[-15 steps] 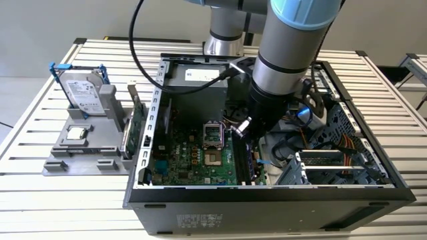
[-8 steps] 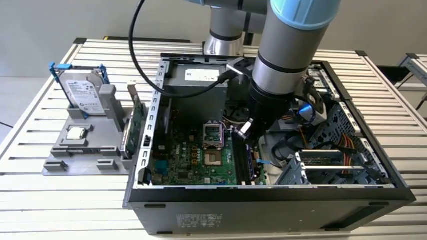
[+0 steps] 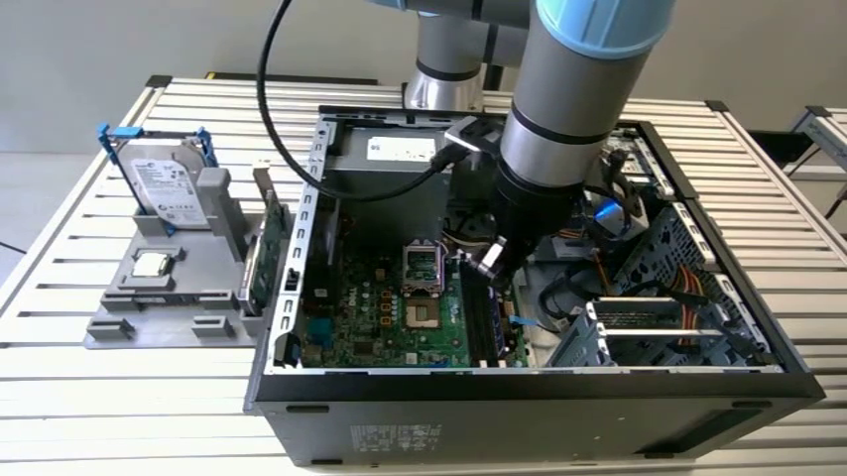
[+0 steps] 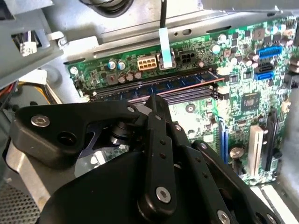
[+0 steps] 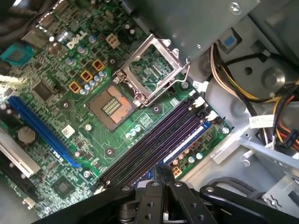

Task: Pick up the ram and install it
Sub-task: 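Press down the ram until it locks into place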

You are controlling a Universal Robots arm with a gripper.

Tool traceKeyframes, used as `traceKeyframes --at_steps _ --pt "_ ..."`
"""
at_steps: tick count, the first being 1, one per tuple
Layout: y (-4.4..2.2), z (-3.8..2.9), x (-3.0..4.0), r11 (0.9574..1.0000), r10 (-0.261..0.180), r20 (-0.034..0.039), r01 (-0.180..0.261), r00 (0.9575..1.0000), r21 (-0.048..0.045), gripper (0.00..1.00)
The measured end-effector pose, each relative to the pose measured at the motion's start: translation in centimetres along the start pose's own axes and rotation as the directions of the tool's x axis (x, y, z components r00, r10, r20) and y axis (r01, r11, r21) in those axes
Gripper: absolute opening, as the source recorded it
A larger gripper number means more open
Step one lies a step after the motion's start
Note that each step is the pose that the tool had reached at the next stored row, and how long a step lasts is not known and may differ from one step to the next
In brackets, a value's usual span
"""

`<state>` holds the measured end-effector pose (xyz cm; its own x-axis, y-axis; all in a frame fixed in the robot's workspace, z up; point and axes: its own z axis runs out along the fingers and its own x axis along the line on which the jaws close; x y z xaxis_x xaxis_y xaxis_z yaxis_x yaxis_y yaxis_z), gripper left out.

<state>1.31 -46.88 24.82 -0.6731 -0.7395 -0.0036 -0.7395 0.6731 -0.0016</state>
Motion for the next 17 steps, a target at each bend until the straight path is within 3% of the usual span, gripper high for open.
traceKeyframes --at_steps 4,10,17 --pt "0.02 0.0 -0.02 0.998 -0.063 0.0001 0.063 0.998 -0.0002 0.0" --pt "0.06 0.01 -0.07 0.9908 -0.135 0.0004 0.135 0.9908 -0.0005 0.0" --pt "0.08 0.02 -0.09 0.9705 -0.241 0.0006 0.241 0.9705 -0.0008 0.0"
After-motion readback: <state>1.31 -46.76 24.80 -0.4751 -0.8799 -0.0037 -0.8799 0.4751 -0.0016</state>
